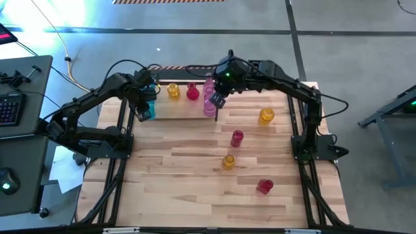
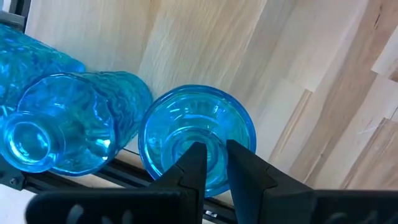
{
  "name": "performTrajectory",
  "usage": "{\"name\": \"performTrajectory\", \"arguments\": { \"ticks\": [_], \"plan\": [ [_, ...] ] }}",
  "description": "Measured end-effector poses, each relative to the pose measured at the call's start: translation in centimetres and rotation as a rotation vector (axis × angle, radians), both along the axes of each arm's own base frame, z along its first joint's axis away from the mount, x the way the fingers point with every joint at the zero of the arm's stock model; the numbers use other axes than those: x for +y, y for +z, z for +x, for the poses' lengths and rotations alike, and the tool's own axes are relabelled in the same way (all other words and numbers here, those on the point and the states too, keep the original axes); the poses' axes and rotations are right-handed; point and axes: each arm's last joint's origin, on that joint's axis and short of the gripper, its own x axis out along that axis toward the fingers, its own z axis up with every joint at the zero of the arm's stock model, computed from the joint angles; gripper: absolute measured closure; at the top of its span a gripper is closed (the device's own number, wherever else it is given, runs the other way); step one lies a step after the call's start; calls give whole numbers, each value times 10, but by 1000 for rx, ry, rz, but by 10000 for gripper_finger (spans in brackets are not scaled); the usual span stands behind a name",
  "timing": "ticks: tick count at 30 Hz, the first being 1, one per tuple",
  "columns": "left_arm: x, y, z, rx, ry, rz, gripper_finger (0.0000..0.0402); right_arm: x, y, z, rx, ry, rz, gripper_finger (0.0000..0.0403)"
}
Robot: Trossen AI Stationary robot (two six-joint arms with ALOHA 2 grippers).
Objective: Sort vases onto shelf
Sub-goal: Put the blue vase on the shelf aligned with the other blue vase
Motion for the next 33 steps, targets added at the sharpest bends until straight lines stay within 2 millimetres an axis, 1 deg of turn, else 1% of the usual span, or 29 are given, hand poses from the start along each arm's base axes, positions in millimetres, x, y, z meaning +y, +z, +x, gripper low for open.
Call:
{"name": "performTrajectory", "arguments": {
  "ticks": [5,14,23,30,33],
  "plan": [
    [0,0,-1,26,11,12,357,5,0,1,-4,3,9,347],
    [0,0,-2,43,19,21,357,6,0,1,-4,3,11,347],
    [2,-10,-6,41,64,13,357,6,0,1,-4,5,10,347],
    [2,-7,-12,31,85,29,357,5,0,1,-3,5,9,347],
    [2,-6,-15,27,96,31,351,5,0,1,-3,5,9,347]
  ]
}}
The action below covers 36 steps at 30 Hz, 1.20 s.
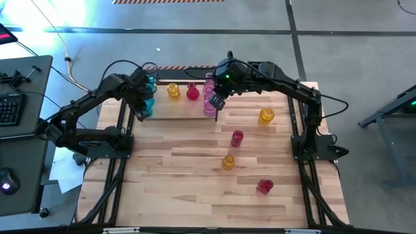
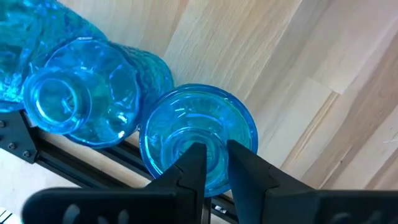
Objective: Sort vases onto shelf
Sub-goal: Put the blue vase on the shelf aligned with the other blue vase
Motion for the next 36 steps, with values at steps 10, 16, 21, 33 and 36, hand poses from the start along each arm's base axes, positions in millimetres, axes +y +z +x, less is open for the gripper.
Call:
{"name": "performTrajectory", "arguments": {
  "ticks": [10,16,21,33,36],
  "plan": [
    [0,0,-1,-23,4,-24,286,0,0,0,0,0,0,347],
    [0,0,-1,-38,0,-37,259,0,0,0,-1,0,0,347],
    [-2,1,-2,-45,0,-32,249,0,0,0,-1,0,0,347],
    [-8,8,-7,-71,-1,12,245,0,1,1,-13,0,-3,347],
    [-9,10,-8,-74,-1,20,245,0,1,1,-13,0,-3,347]
  ]
}}
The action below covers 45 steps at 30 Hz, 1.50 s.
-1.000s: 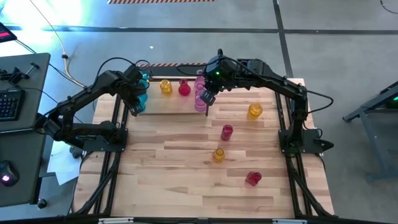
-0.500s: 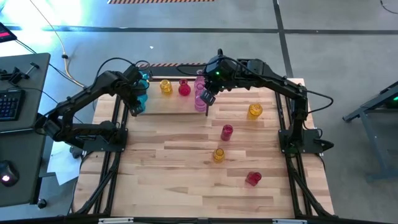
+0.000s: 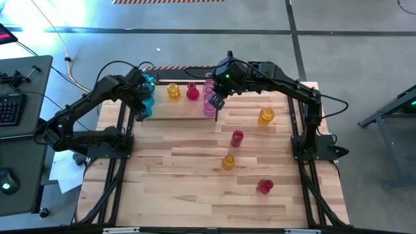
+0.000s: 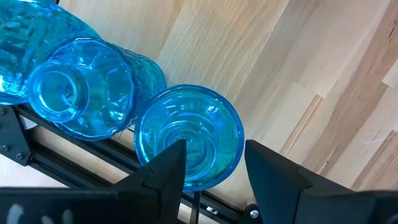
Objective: Sort vases onto shelf
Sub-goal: Put the blue vase on the shelf aligned with the other blue vase, then put the bottom yellow vase on the shelf aligned with the other yellow vase
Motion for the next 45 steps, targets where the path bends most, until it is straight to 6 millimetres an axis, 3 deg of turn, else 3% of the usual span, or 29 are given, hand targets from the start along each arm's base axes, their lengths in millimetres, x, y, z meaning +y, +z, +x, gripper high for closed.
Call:
{"name": "performTrajectory", "arguments": {
  "ticks": [9,14,18,23,30,37,45],
  "plan": [
    [-3,8,-4,-2,8,51,245,0,0,0,0,0,0,347],
    [-1,41,-1,-94,12,135,245,-1,0,0,0,-2,0,347],
    [-1,81,3,-285,11,199,245,-1,1,1,-7,4,-8,347],
    [-6,129,16,-652,-43,224,245,-1,1,1,-14,10,-16,347],
    [-26,161,54,-1039,-200,176,245,-1,1,1,-12,10,-15,347],
    [-56,154,102,-1050,-357,86,245,-8,1,-2,0,-103,-59,347],
    [-65,108,172,-884,-495,46,245,-35,5,-36,83,-318,-43,347]
  ]
}}
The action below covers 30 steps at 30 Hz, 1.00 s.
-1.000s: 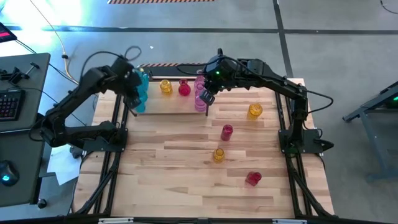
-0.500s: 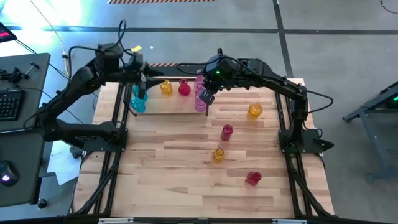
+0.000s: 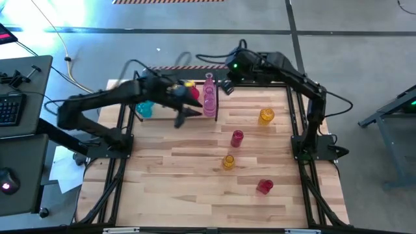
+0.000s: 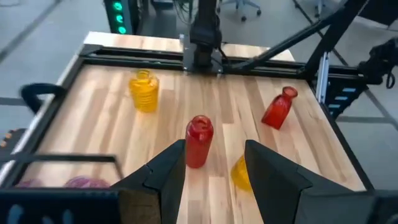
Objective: Sort vases onto shelf
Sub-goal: Put the bottom yellow vase on the shelf aligned with the other yellow vase
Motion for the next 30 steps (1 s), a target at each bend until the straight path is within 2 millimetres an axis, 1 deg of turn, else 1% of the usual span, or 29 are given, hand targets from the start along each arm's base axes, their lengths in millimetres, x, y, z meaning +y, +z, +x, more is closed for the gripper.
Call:
{"name": "performTrajectory", "arguments": {
  "ticks": [2,5,9,13,15,18,22,24,27,30],
  "plan": [
    [-2,-12,21,5,-16,-17,245,-11,-4,-10,60,-53,29,347],
    [-6,-31,47,18,-34,-46,245,-20,-9,-22,151,-100,63,347],
    [-15,-53,74,28,-59,-74,245,-26,-10,-26,212,-30,39,347],
    [-26,-74,92,70,-34,-96,245,-25,-3,-35,243,47,2,347],
    [-31,-80,101,77,-20,-84,245,-21,3,-42,233,73,2,347],
    [-40,-84,117,84,-29,-78,245,-13,17,-58,186,82,-16,347],
    [-62,-90,138,100,-80,-79,245,0,37,-84,87,70,-16,347],
    [-72,-93,148,106,-98,-75,245,9,43,-99,35,64,12,347],
    [-84,-91,152,134,-88,-44,245,20,41,-114,7,42,51,347],
    [-95,-92,150,164,-90,29,245,25,29,-124,45,26,79,347]
  ]
}}
